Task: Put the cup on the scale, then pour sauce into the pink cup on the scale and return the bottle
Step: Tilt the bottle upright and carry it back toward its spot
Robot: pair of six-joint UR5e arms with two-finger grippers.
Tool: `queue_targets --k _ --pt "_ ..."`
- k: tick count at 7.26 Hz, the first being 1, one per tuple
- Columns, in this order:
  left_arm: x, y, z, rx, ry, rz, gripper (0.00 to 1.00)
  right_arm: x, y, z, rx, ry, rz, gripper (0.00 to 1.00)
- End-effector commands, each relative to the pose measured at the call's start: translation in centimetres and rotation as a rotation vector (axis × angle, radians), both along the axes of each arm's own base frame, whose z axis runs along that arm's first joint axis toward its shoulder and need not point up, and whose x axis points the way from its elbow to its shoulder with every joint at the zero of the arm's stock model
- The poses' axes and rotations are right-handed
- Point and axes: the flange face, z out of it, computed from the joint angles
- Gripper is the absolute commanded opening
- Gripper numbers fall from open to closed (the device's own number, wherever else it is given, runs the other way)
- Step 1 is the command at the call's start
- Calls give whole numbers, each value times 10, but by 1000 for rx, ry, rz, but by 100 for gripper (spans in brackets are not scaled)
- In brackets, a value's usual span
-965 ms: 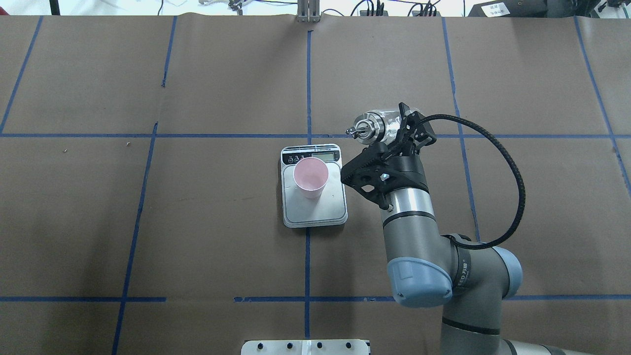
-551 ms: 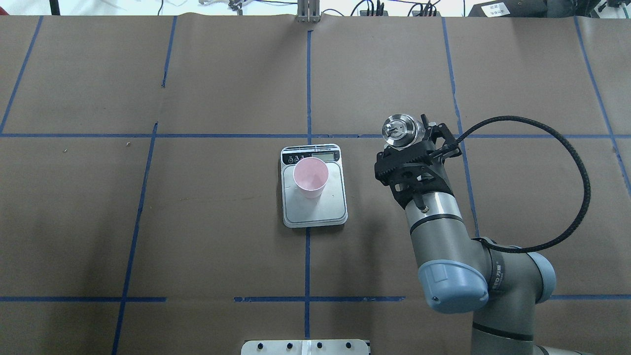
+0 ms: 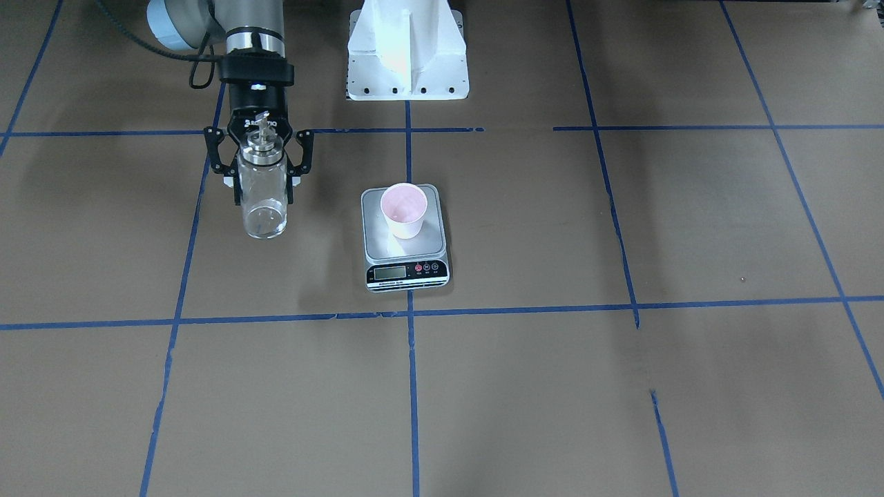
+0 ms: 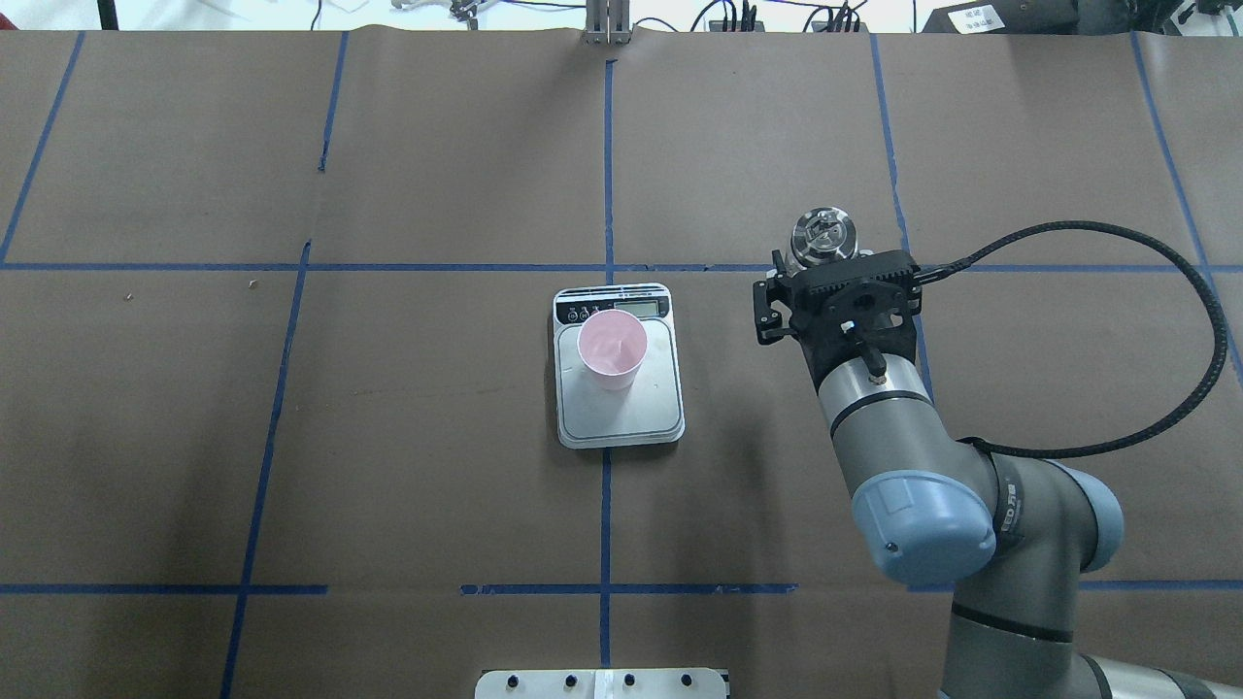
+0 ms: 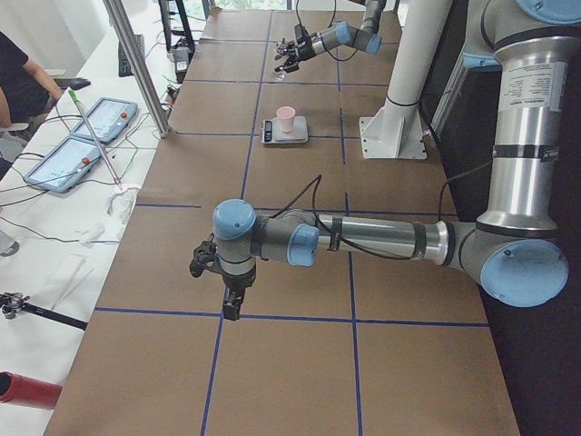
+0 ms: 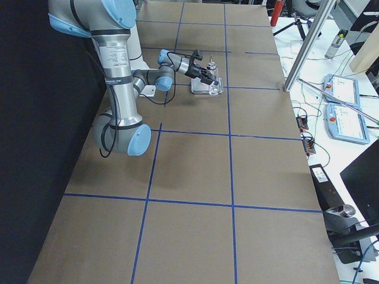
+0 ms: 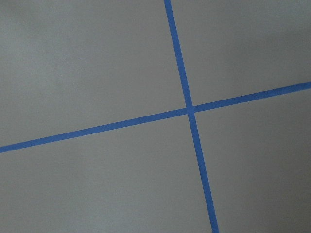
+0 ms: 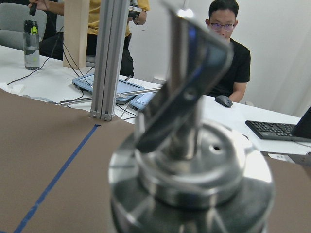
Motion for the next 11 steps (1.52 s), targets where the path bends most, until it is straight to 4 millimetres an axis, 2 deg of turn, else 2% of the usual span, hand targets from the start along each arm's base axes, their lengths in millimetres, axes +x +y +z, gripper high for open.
queue_targets --k 1,2,4,5,8,9,11 --pt "0 -1 -5 7 0 -2 100 23 -23 29 -131 -142 42 0" --pt "0 0 -7 12 1 -2 100 29 -28 36 -160 -178 63 0" --pt "0 0 -7 11 1 -4 100 28 -26 42 -253 -312 70 0" --pt "0 -1 -8 13 1 -4 100 30 -24 65 -296 -322 94 0" --pt "-3 -5 -12 27 -37 -13 100 42 -19 104 -330 -255 109 0" --pt "-3 -5 -13 29 -37 -13 100 40 -19 128 -358 -209 111 0" --pt "-3 -5 -15 32 -37 -13 100 39 -22 145 -425 -135 89 0"
